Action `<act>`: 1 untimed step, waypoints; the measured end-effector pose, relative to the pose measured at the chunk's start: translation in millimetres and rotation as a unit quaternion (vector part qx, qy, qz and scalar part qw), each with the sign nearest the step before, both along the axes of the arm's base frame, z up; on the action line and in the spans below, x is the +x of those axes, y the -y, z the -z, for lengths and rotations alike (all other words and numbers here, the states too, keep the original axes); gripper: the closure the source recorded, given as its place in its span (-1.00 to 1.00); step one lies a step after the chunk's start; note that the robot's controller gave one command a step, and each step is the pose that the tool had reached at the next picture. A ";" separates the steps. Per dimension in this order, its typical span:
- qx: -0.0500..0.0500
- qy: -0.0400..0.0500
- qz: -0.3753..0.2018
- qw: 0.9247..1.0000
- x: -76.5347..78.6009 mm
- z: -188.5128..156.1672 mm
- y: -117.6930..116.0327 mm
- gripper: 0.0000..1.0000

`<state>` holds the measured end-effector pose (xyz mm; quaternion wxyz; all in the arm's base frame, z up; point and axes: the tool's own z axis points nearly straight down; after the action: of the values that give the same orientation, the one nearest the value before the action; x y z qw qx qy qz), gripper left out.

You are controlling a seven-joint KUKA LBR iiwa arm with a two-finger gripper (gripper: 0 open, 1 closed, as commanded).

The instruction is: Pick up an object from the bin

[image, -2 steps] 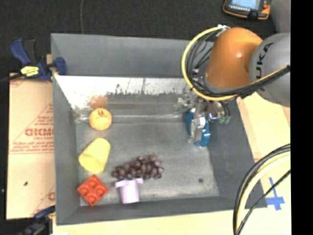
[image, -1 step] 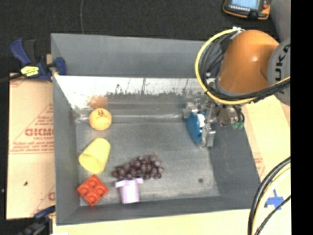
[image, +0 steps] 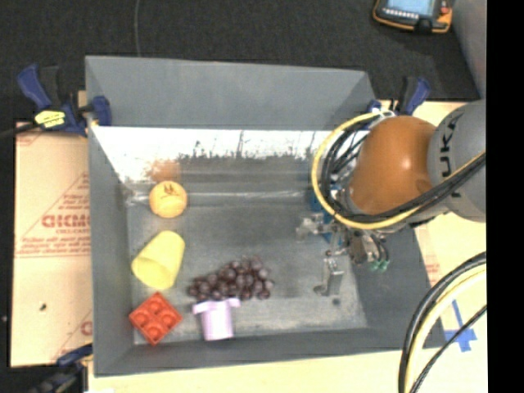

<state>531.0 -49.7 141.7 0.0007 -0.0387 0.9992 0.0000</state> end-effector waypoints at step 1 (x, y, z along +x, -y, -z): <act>-0.003 0.012 -0.039 0.999 57.6 -59.1 16.7 -1.00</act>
Offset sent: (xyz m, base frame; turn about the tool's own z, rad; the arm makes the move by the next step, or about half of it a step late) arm -0.0260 0.0087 -0.0594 -0.1414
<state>588.6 -66.4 200.8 0.0127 -0.0781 0.9969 -0.0036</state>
